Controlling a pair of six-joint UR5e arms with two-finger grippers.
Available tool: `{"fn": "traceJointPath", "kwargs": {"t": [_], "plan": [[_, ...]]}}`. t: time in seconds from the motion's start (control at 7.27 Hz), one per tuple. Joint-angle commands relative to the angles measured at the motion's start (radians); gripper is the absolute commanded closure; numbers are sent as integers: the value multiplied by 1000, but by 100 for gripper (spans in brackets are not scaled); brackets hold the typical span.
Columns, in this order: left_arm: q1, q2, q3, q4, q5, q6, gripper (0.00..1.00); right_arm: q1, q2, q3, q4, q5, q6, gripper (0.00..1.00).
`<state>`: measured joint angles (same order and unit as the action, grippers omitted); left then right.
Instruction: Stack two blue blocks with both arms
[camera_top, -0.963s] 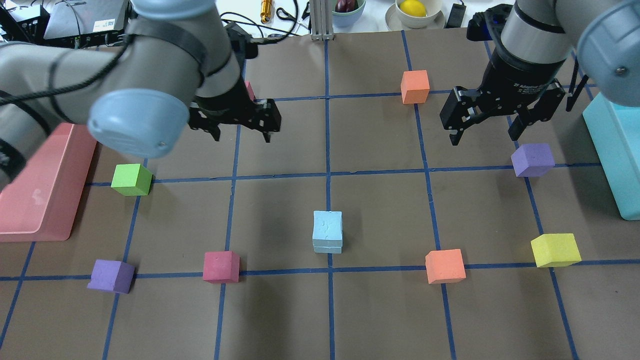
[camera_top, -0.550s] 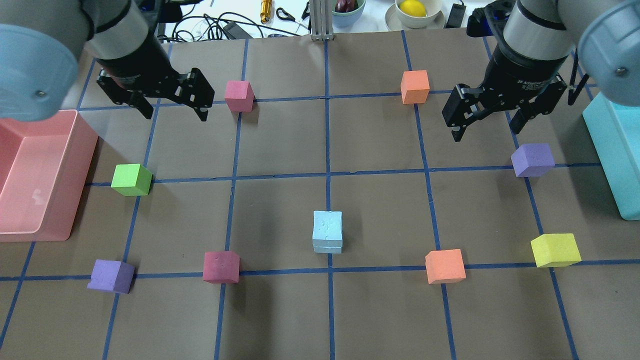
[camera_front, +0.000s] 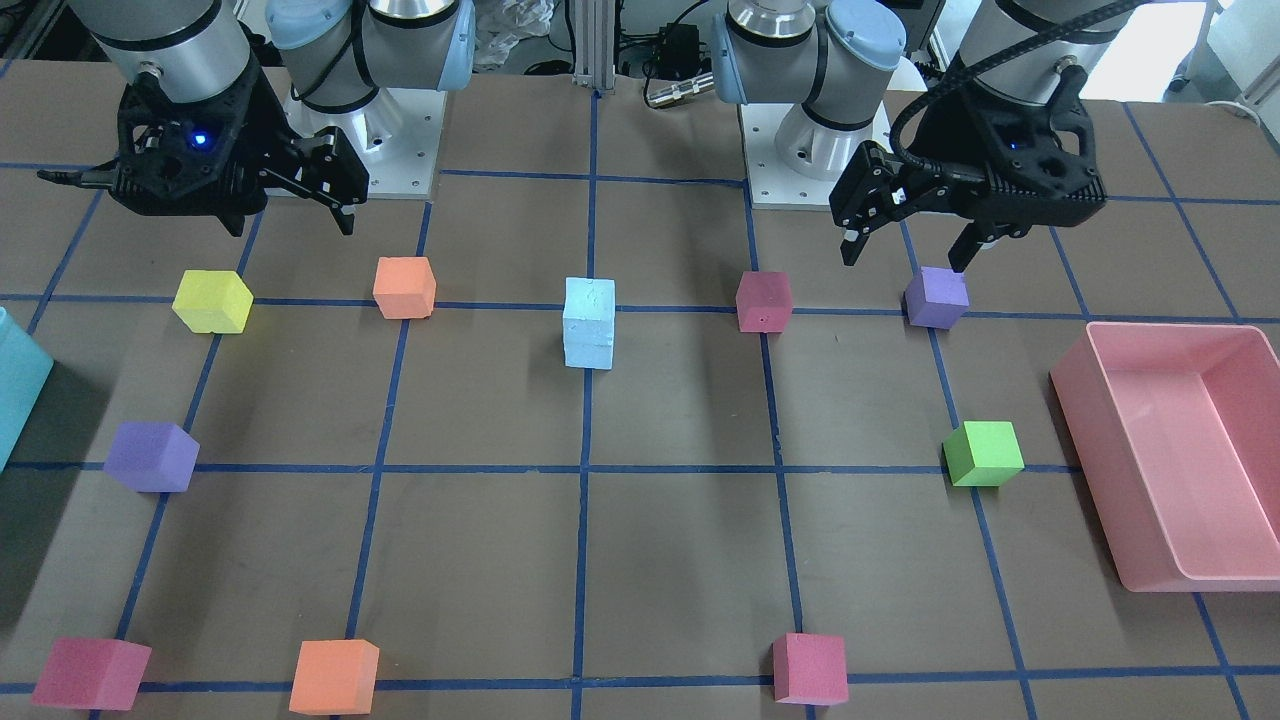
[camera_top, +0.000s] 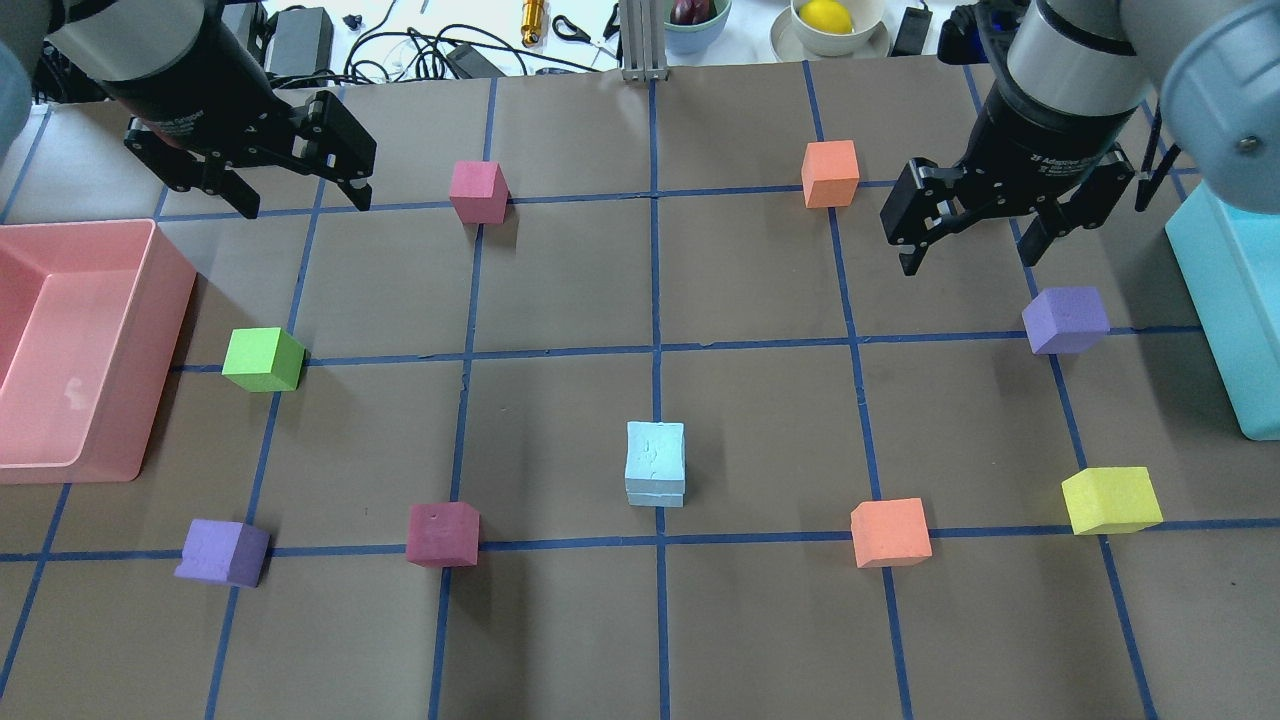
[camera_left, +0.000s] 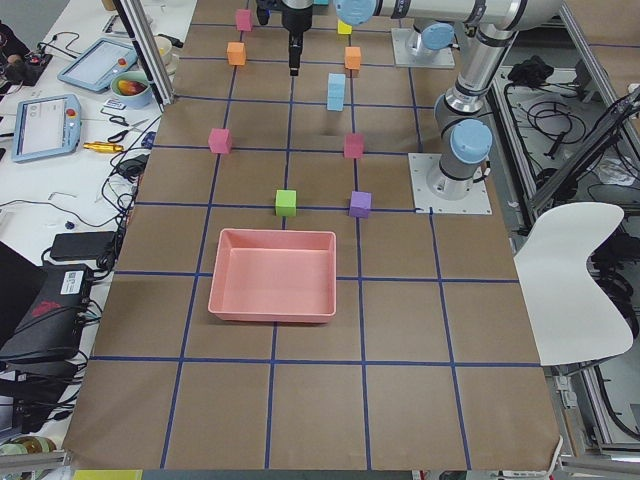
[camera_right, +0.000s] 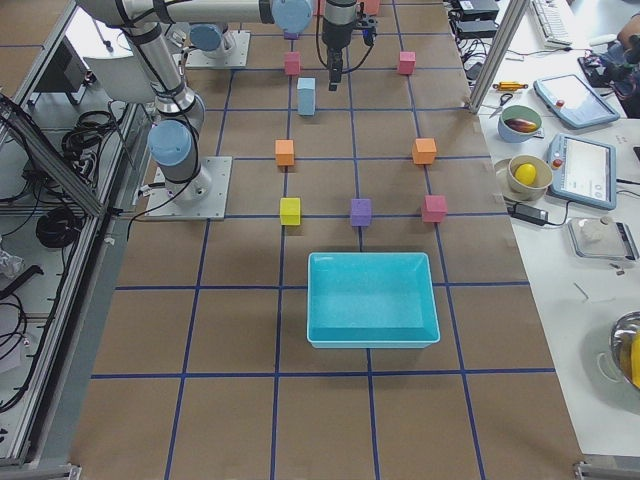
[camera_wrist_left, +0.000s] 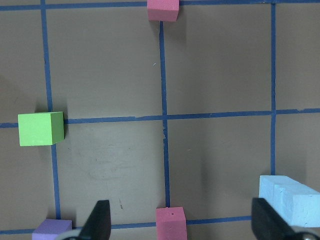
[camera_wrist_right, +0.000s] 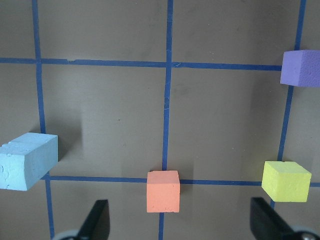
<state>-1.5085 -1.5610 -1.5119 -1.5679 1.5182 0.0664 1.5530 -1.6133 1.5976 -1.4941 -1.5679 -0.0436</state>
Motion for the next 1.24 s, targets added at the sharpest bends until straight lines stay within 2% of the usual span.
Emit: {"fn": "traceJointPath", "kwargs": {"t": [0.0, 1.1], "plan": [[8, 10, -1, -1, 0, 6, 0, 1, 0, 1, 0, 3, 18, 0], [-1, 16, -13, -4, 0, 7, 0, 1, 0, 4, 0, 3, 18, 0]]}}
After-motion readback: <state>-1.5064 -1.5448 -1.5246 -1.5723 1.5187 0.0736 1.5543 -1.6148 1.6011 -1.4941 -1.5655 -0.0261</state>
